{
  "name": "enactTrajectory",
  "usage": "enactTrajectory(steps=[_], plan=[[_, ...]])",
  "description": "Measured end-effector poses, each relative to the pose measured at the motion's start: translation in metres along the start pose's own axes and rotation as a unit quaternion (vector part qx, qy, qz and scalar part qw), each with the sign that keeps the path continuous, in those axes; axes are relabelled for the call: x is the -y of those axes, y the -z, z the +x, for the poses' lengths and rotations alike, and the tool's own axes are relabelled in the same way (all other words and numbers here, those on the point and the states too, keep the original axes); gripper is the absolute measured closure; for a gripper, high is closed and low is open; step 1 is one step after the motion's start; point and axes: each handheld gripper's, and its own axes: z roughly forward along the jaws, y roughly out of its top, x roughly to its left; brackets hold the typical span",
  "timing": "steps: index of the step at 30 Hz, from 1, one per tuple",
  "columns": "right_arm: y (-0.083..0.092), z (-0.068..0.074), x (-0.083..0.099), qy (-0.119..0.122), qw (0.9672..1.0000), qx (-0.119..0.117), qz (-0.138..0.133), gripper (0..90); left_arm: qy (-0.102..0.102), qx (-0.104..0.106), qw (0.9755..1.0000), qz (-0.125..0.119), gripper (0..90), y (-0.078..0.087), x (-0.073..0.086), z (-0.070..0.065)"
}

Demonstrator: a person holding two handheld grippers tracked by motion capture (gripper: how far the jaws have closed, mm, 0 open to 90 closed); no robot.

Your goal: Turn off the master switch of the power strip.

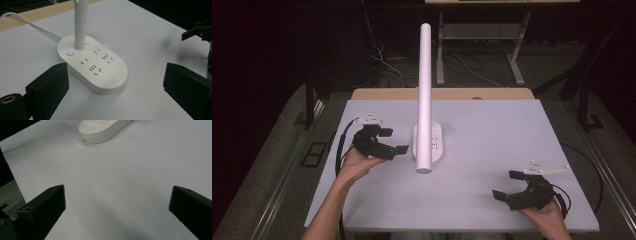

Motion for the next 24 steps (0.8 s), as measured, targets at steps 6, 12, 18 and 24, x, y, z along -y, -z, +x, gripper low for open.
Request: enactTrajectory(steps=[6, 12, 18, 24], plan=[[0.000, -0.001, 0.000, 0.002, 1.0000, 0.002, 0.000, 0.0, 0.003, -0.005, 1.0000, 0.004, 6.0, -0.006, -0.005, 0.005], [0.001, -0.001, 0.001, -0.003, 1.0000, 0.001, 0.003, 0.0, 0.002, -0.009, 0.9999, 0.011, 6.5, -0.011, -0.008, 0.011], [0.001, -0.002, 0.001, 0.000, 1.0000, 0.003, 0.001, 0.0, 0.008, -0.015, 0.9998, 0.012, 7.1, -0.017, -0.010, 0.018], [0.001, -0.003, 0.001, 0.001, 1.0000, 0.003, 0.002, 0.0, 0.008, -0.017, 0.9996, 0.019, 7.3, -0.021, -0.015, 0.022]])
